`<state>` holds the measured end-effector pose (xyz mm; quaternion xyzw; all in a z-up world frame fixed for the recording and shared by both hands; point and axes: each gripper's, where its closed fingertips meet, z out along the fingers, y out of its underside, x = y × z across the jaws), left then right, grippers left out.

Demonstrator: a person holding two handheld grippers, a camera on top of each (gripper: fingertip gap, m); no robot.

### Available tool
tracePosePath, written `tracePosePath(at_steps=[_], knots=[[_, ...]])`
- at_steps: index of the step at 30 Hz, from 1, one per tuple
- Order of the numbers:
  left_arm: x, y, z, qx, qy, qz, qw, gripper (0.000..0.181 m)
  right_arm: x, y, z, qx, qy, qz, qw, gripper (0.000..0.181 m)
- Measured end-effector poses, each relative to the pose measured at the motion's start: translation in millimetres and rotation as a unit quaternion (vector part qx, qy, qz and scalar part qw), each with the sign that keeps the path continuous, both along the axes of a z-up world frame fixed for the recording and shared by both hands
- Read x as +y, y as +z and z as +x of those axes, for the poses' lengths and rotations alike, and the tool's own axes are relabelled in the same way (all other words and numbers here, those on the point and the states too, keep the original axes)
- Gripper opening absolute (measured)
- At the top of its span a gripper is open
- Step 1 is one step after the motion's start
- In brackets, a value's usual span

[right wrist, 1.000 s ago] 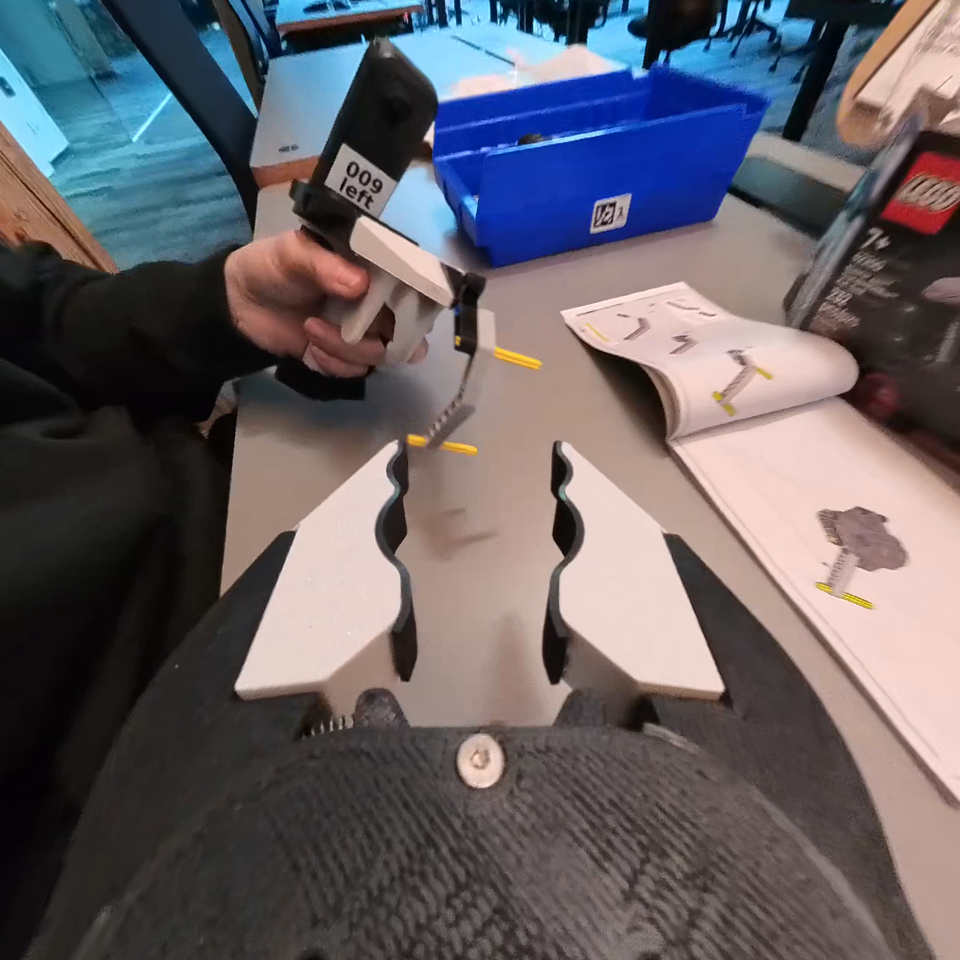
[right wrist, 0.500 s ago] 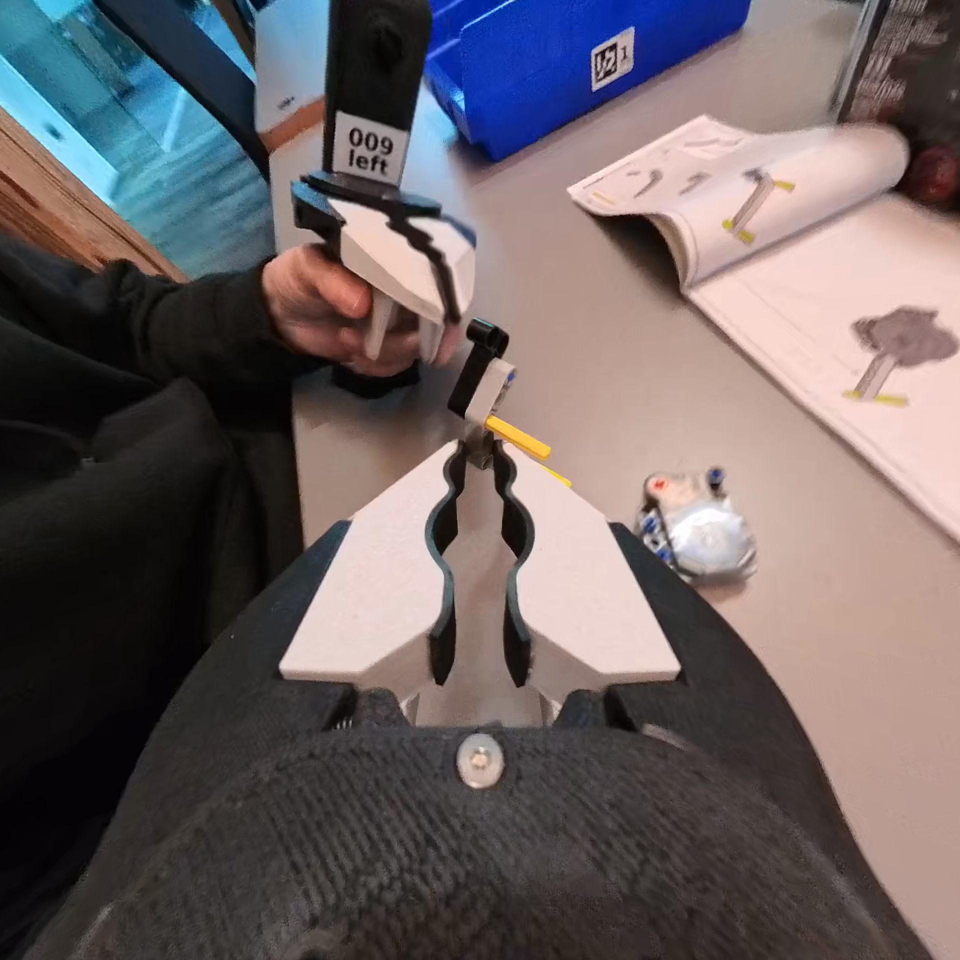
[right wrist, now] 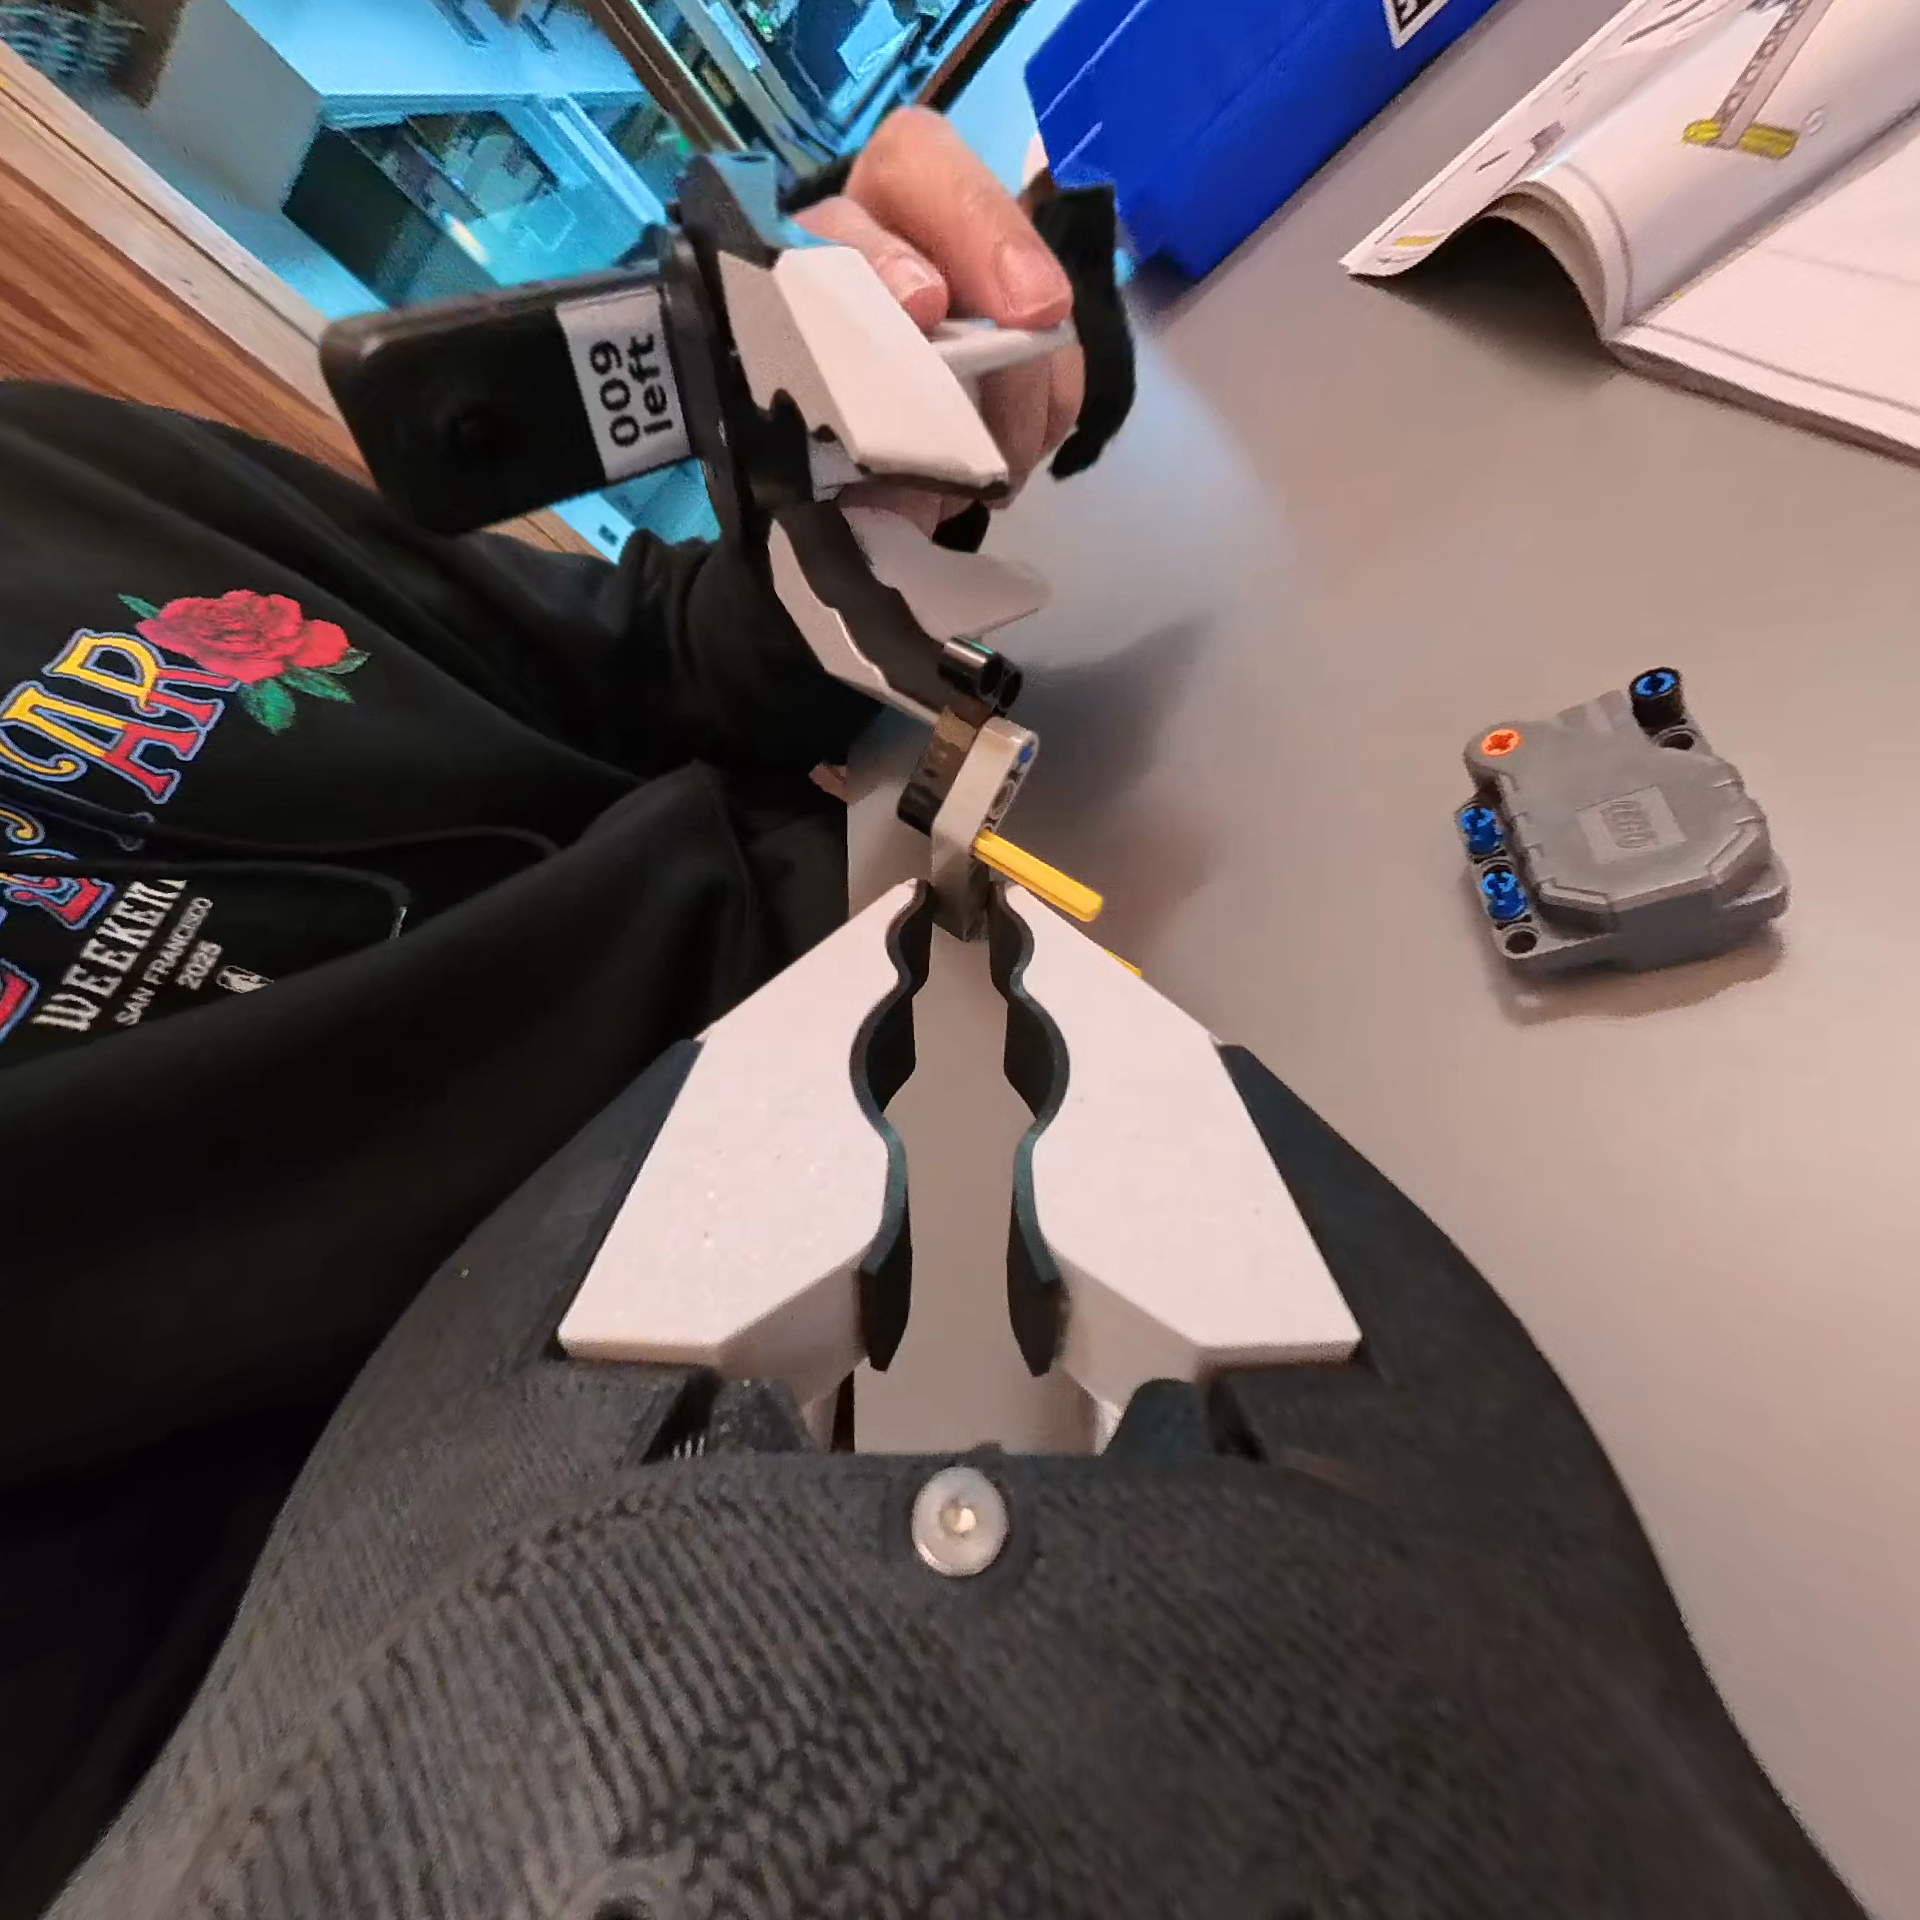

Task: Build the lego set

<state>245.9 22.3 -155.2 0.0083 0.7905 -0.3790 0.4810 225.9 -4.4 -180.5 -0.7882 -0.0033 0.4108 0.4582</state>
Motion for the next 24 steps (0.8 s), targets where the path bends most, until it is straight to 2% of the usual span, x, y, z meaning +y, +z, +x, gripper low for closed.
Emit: tracePosePath(at_steps=[5,7,9,15,17,21,24], knots=[[-7.8,-13.7,3.1,-0.034,-0.021,0.125,0.991,0.039,3.2,-4.5,-6.3,0.014,0.024,-0.001,1.0,0.008],[-8.2,-16.2,4.9,-0.034,-0.021,0.142,0.989,0.03,4.3,-5.0,-7.2,0.017,0.028,0.0,0.999,0.008],[-8.6,-13.3,5.4,-0.037,-0.023,0.138,0.99,0.015,4.6,-8.1,-7.6,0.014,0.03,-0.005,0.999,0.008],[2.8,-14.2,15.3,-0.025,0.02,0.121,0.992,0.014,12.4,-6.2,8.7,0.013,-0.013,0.01,1.0,0.008],[6.2,-18.5,17.6,-0.01,0.032,0.11,0.993,0.014,15.7,-8.9,14.6,-0.004,-0.031,0.007,0.999,0.013],[19.8,-35.5,26.4,0.063,0.09,0.077,0.991,0.014,22.2,-20.7,28.8,-0.078,-0.072,-0.015,0.994,0.029],[22.6,-42.8,28.9,0.124,0.121,0.009,0.985,0.014,25.9,-25.4,37.2,-0.142,-0.092,-0.021,0.985,0.033]])
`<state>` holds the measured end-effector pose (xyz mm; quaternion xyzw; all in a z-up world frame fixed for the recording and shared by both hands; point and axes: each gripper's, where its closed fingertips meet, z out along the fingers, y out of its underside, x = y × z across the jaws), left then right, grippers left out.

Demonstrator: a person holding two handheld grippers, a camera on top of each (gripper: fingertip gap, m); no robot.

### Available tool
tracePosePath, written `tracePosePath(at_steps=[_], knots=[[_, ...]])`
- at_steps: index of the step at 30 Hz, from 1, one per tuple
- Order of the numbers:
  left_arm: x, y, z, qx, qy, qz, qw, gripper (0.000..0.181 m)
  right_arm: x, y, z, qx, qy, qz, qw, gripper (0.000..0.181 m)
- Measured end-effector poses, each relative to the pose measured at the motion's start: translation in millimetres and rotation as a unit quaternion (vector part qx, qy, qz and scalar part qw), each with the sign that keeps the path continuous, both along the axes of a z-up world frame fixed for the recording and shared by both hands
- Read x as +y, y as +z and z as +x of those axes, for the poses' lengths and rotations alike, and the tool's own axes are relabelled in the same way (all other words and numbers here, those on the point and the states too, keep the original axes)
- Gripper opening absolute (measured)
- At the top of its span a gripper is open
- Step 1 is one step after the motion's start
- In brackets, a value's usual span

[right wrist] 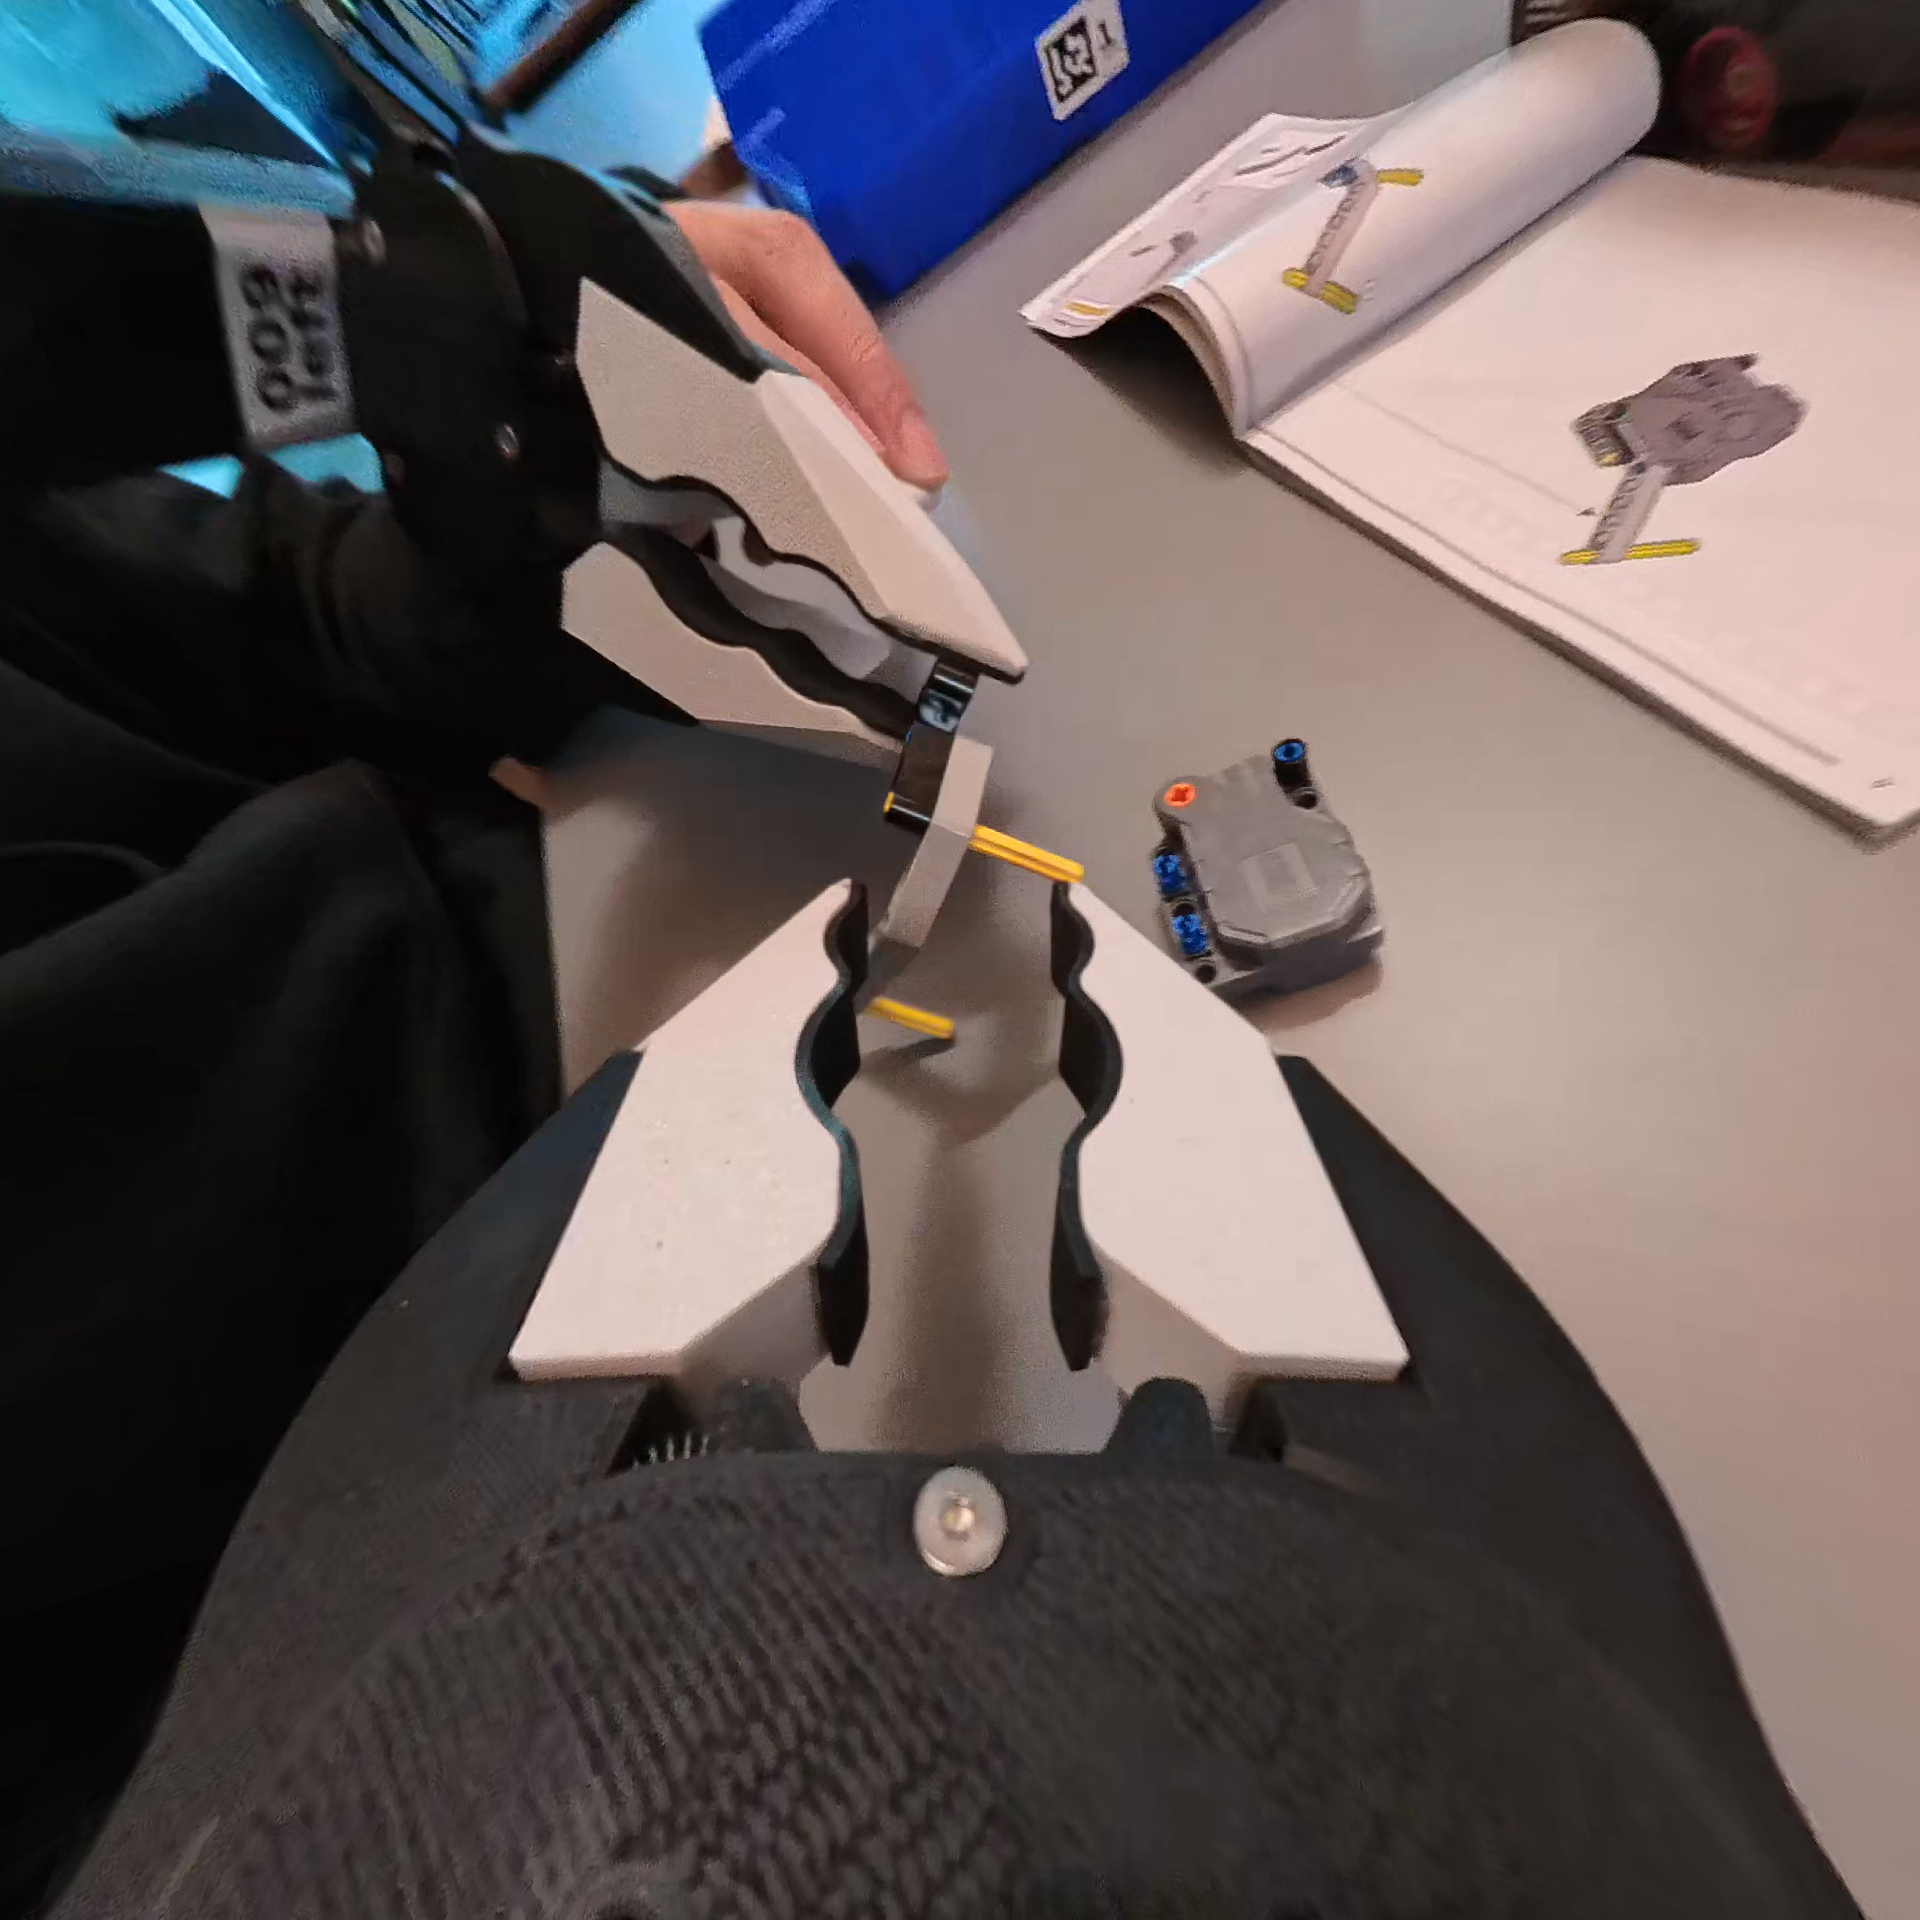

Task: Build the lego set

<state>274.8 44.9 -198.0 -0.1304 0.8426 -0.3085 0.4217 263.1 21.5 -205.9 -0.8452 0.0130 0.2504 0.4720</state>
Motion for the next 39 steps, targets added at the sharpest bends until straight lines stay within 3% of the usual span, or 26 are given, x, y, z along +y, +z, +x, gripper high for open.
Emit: tracePosePath(at_steps=[5,12,15,20,24,28,33,36,39], knots=[[1.0,-14.0,-1.7,0.089,0.046,-0.093,0.991,0.014,3.5,-2.5,9.1,-0.079,-0.019,-0.008,0.997,0.034],[4.6,-21.7,-1.7,0.135,0.082,-0.162,0.974,0.014,3.3,-2.9,21.1,-0.165,-0.037,-0.015,0.985,0.04],[5.2,-22.9,-3.3,0.138,0.077,-0.175,0.972,0.013,-2.6,2.6,44.1,-0.213,-0.082,-0.001,0.974,0.043],[7.9,-23.2,-6.3,0.155,0.065,-0.211,0.963,0.013,-1.5,19.9,54.4,-0.179,-0.108,0.091,0.974,0.053],[18.6,-23.2,-8.9,0.169,0.065,-0.222,0.958,0.013,-4.6,-13.7,60.8,-0.245,-0.087,0.029,0.965,0.07],[24.2,-13.6,-10.2,0.166,0.061,-0.244,0.954,0.013,11.2,-29.6,51.3,-0.25,-0.054,0.01,0.967,0.078],[26.0,-10.5,-9.2,0.147,0.06,-0.239,0.958,0.013,16.4,-55.2,53.3,-0.258,-0.028,-0.059,0.964,0.075],[21.3,-12.8,-8.3,0.135,0.047,-0.228,0.963,0.013,19.2,-54.0,45.8,-0.248,-0.009,-0.052,0.967,0.056],[18.8,-20.2,-7.8,0.142,0.043,-0.214,0.965,0.013,20.1,-55.3,42.6,-0.258,-0.002,-0.052,0.965,0.053]])
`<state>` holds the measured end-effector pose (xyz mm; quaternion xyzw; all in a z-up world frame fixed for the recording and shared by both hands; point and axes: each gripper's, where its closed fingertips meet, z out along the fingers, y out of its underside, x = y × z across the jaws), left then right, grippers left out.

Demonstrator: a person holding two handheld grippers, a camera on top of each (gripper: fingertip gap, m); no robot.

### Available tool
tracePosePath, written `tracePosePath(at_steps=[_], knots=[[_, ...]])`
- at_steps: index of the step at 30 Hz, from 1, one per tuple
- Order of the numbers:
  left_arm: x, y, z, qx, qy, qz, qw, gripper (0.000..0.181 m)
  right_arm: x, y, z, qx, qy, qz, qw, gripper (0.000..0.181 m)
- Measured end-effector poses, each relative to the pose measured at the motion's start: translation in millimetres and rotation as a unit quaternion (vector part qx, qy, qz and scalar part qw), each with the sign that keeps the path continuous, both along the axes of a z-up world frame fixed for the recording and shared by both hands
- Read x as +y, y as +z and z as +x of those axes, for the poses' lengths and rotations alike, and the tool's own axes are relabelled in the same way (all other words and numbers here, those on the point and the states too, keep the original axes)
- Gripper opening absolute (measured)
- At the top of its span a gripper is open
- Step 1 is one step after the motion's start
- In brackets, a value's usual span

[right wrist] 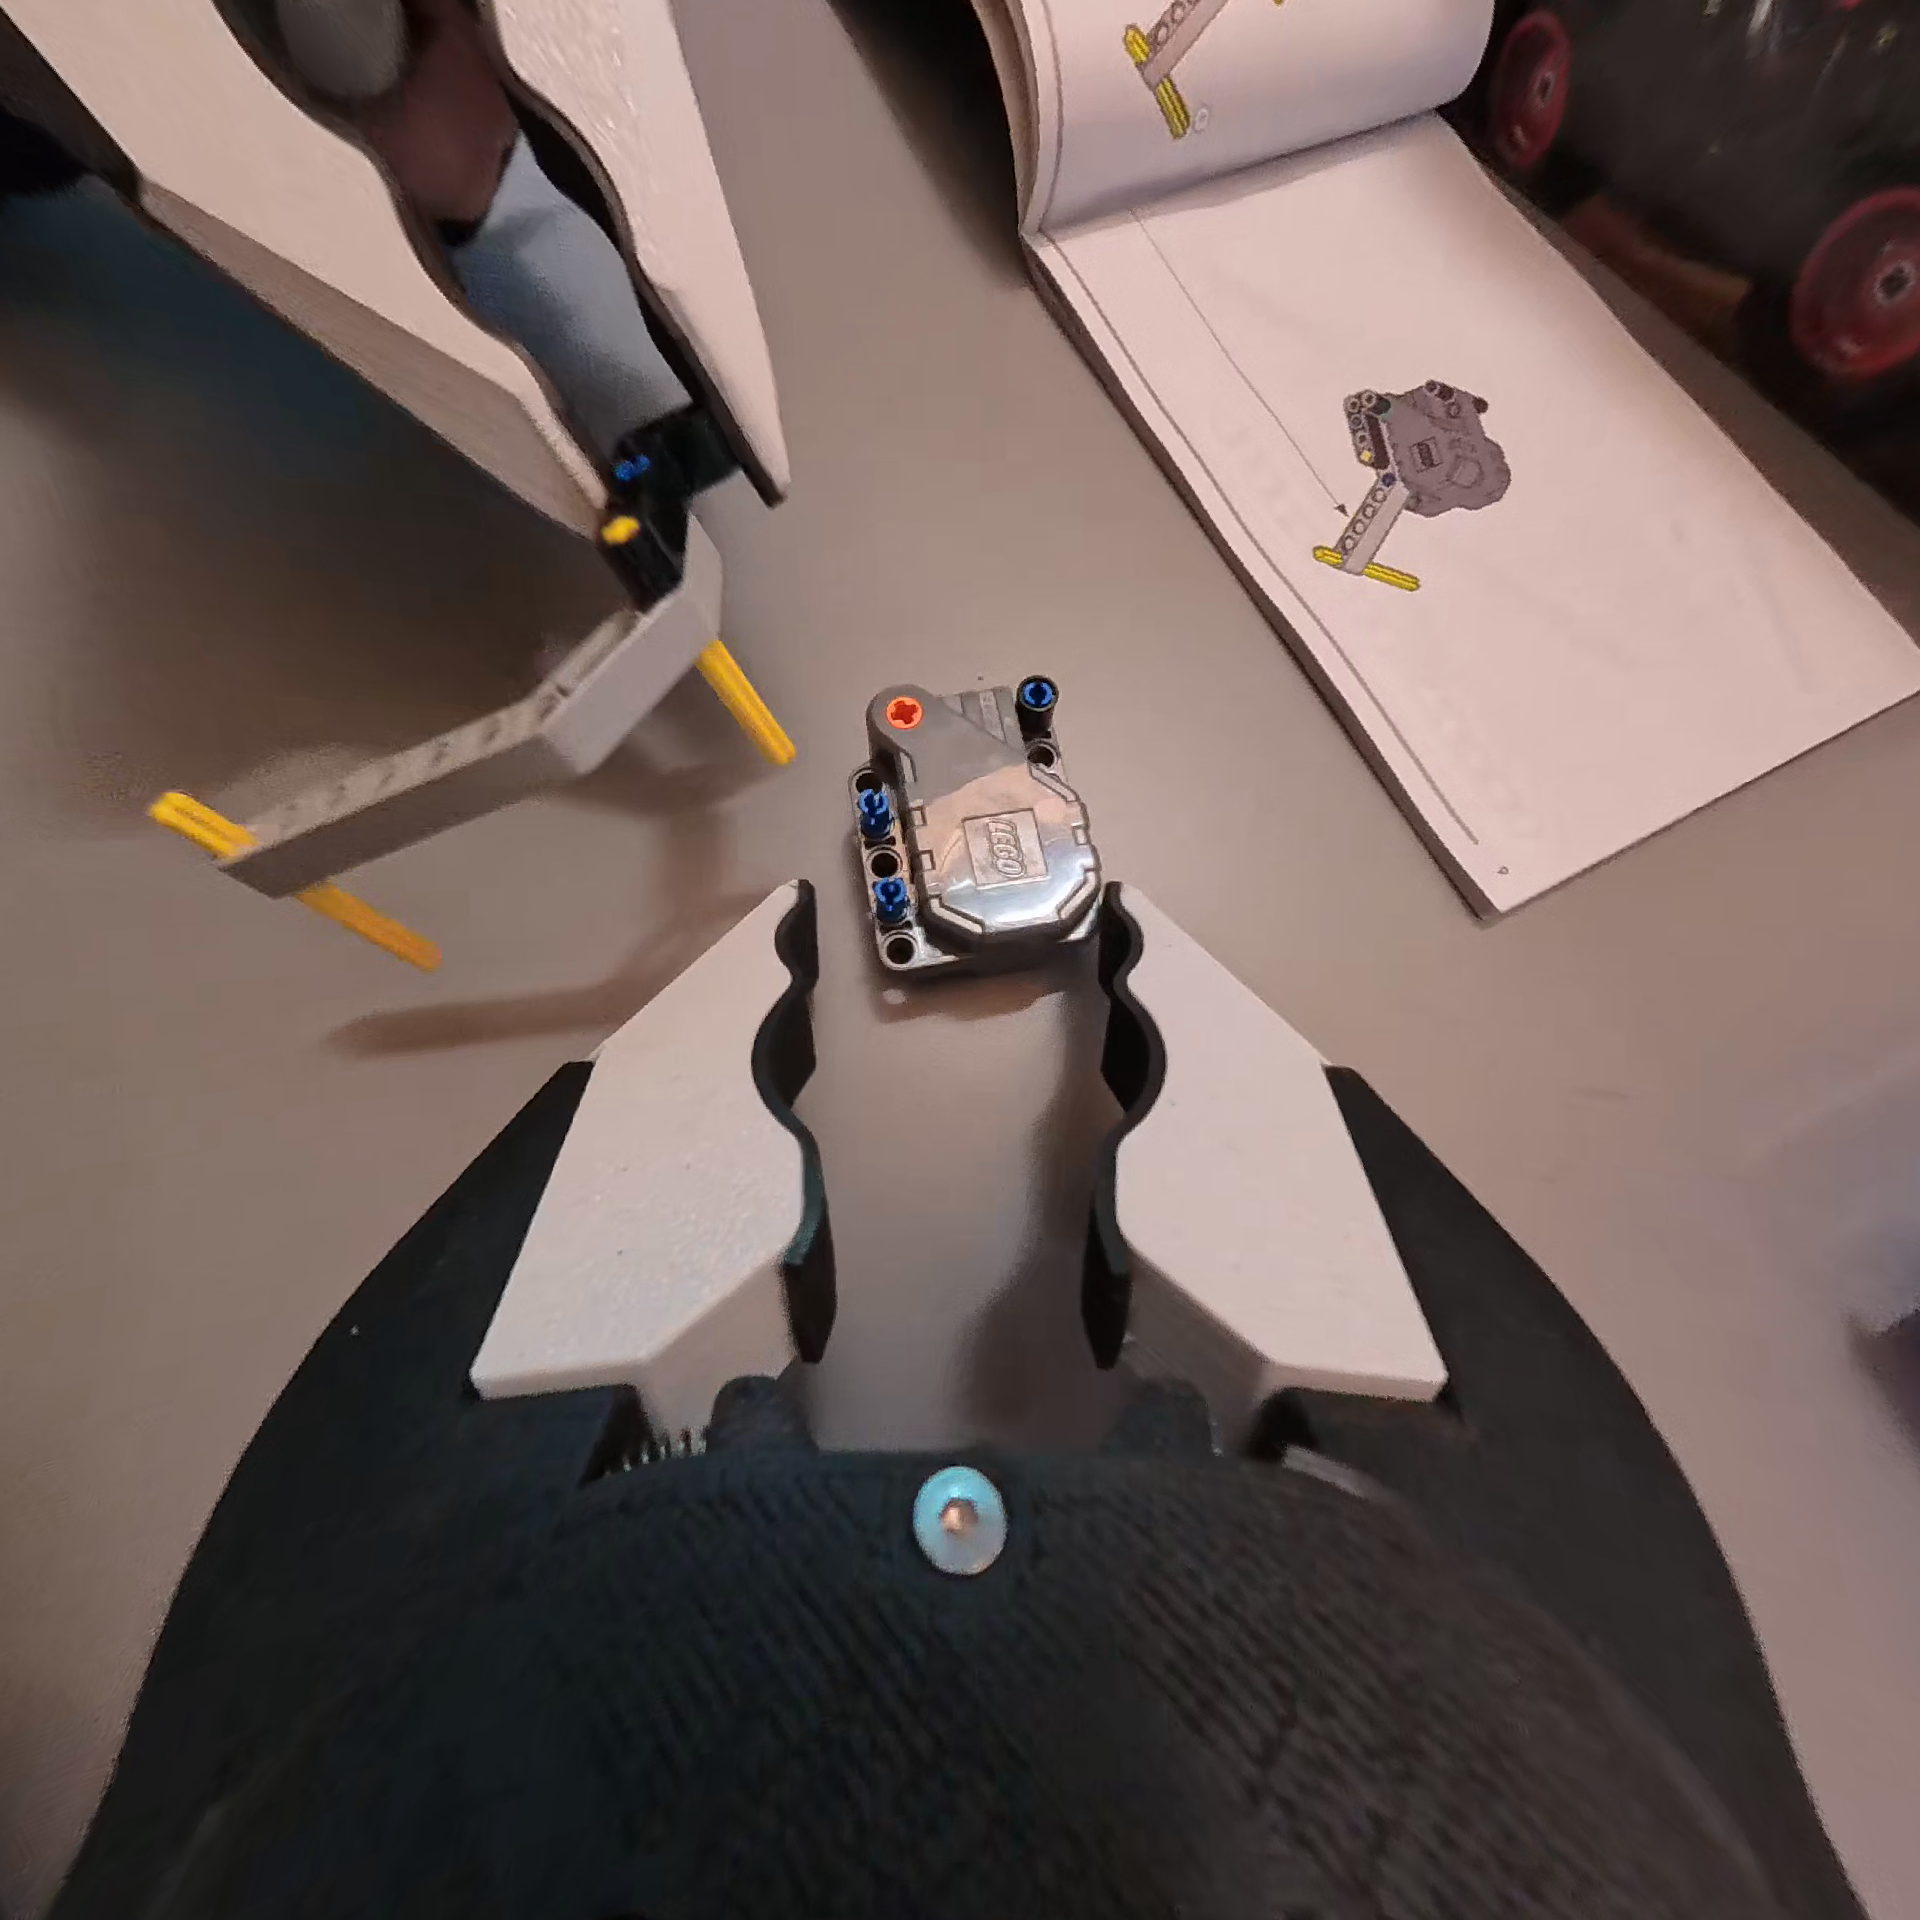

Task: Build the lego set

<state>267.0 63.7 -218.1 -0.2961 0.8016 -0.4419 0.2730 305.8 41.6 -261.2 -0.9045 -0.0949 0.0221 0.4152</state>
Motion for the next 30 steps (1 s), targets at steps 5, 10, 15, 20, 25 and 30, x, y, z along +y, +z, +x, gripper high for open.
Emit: tracePosePath(at_steps=[5,10,15,20,25,30], knots=[[-1.5,-3.9,1.8,0.005,-0.006,-0.001,1.0,0.013,3.0,-0.1,-7.0,0.004,0.01,-0.001,1.0,0.044],[3.9,-5.0,2.8,0.0,-0.008,0.014,1.0,0.013,4.1,0.0,-4.5,0.002,0.003,-0.001,1.0,0.049],[6.2,-6.6,2.7,0.012,-0.01,0.004,1.0,0.013,4.0,-0.2,-5.7,0.005,0.007,-0.002,1.0,0.047],[0.7,-3.3,-0.3,0.002,-0.028,-0.002,1.0,0.013,3.6,-0.3,-7.8,0.008,0.014,-0.002,1.0,0.042],[-2.1,-6.9,-2.3,0.008,-0.036,0.008,0.999,0.013,4.5,-0.2,-8.5,0.007,0.017,-0.002,1.0,0.042],[-0.9,-7.2,-3.9,0.006,-0.037,0.033,0.999,0.013,5.1,0.0,-9.8,0.002,0.021,0.0,1.0,0.041]])
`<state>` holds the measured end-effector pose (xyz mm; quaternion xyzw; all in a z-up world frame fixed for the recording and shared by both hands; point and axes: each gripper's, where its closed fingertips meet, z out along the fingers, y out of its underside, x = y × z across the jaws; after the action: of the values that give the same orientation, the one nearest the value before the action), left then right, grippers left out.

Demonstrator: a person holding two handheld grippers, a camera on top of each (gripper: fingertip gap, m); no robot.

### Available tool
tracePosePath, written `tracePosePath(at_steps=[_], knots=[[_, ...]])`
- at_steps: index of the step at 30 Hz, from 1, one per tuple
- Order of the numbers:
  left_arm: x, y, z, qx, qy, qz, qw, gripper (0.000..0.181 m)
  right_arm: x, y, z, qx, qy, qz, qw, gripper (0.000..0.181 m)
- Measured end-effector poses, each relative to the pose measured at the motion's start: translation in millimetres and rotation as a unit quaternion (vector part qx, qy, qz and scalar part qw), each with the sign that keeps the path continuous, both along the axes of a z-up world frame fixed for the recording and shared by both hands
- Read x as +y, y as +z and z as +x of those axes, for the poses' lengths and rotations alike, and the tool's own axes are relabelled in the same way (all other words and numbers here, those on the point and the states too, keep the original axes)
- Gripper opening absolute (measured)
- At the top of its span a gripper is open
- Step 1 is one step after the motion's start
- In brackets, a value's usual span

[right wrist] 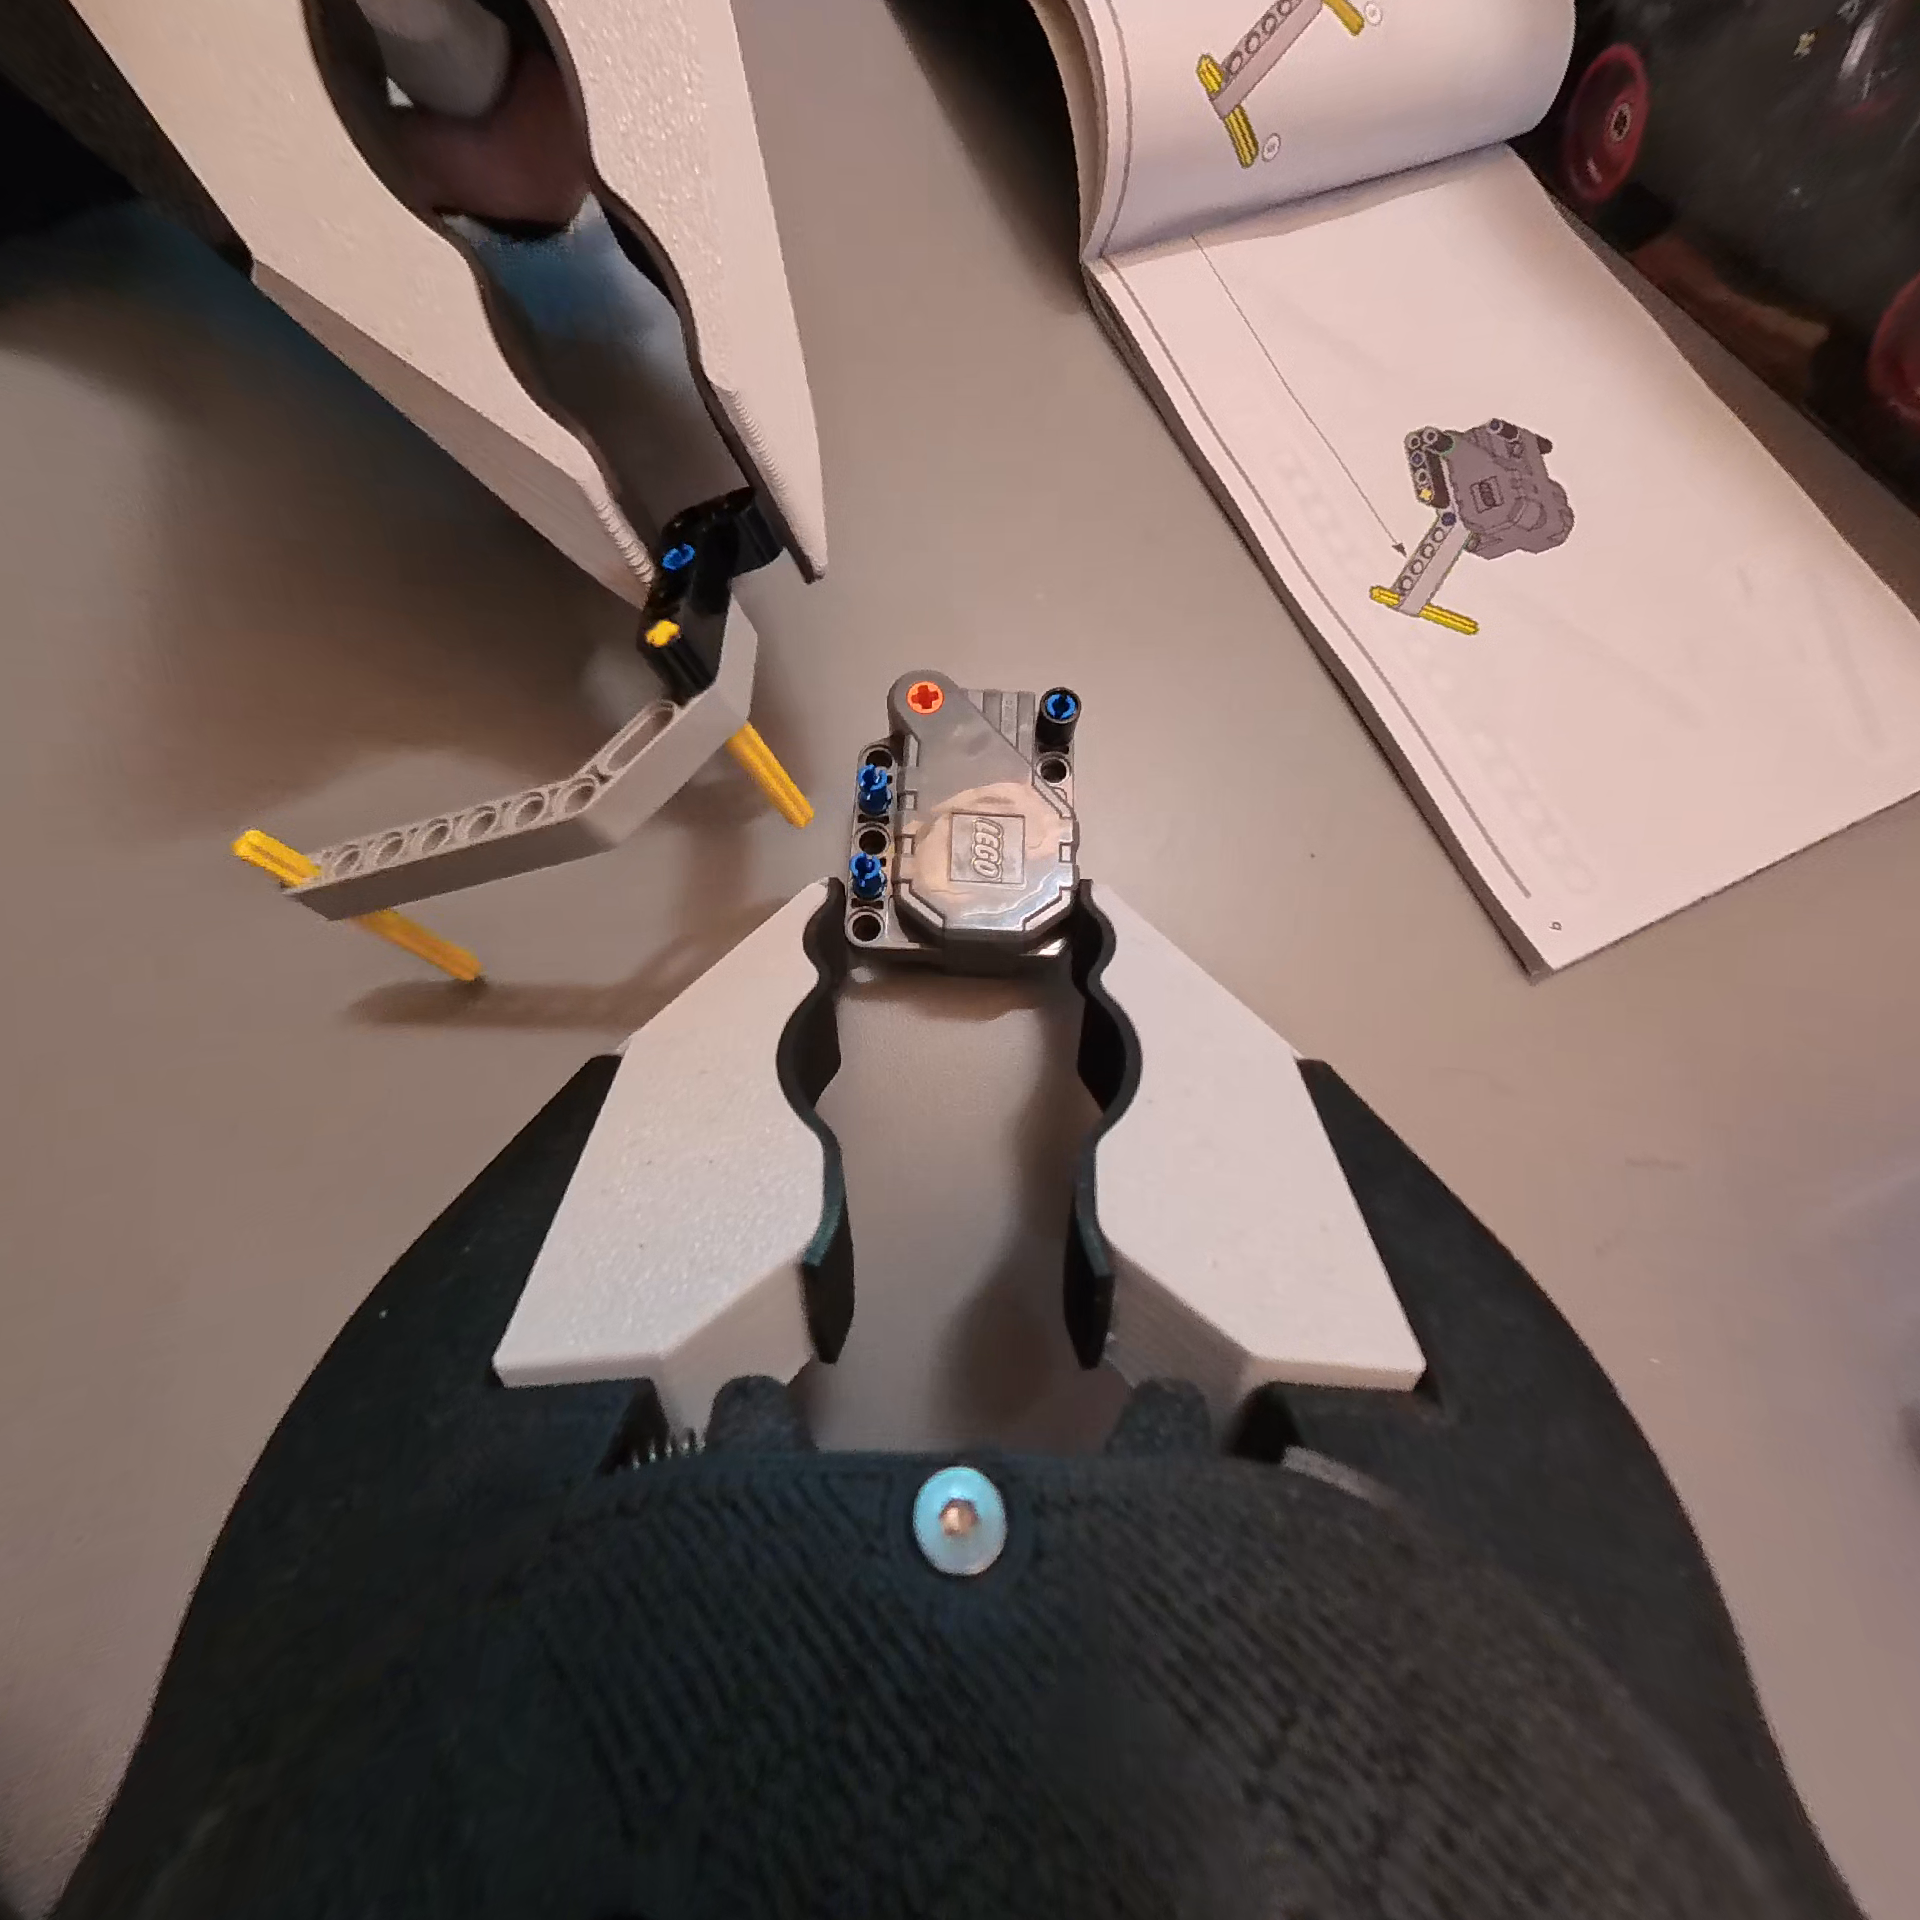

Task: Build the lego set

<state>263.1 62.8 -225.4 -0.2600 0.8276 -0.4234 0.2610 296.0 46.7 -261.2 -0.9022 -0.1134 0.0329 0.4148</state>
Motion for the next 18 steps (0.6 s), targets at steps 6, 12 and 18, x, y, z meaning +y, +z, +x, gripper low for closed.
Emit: tracePosePath(at_steps=[6,12,18], knots=[[-1.3,-1.6,-3.2,0.009,-0.006,0.0,1.0,0.013,3.3,0.3,-11.7,-0.002,0.029,0.001,1.0,0.041],[-2.9,-1.6,-6.3,0.012,-0.014,-0.003,1.0,0.013,2.1,1.9,-5.0,-0.026,0.014,0.011,1.0,0.061],[4.2,-9.0,-11.9,0.018,-0.028,0.022,0.999,0.013,-11.8,14.9,12.3,-0.007,-0.023,0.042,0.999,0.061]])
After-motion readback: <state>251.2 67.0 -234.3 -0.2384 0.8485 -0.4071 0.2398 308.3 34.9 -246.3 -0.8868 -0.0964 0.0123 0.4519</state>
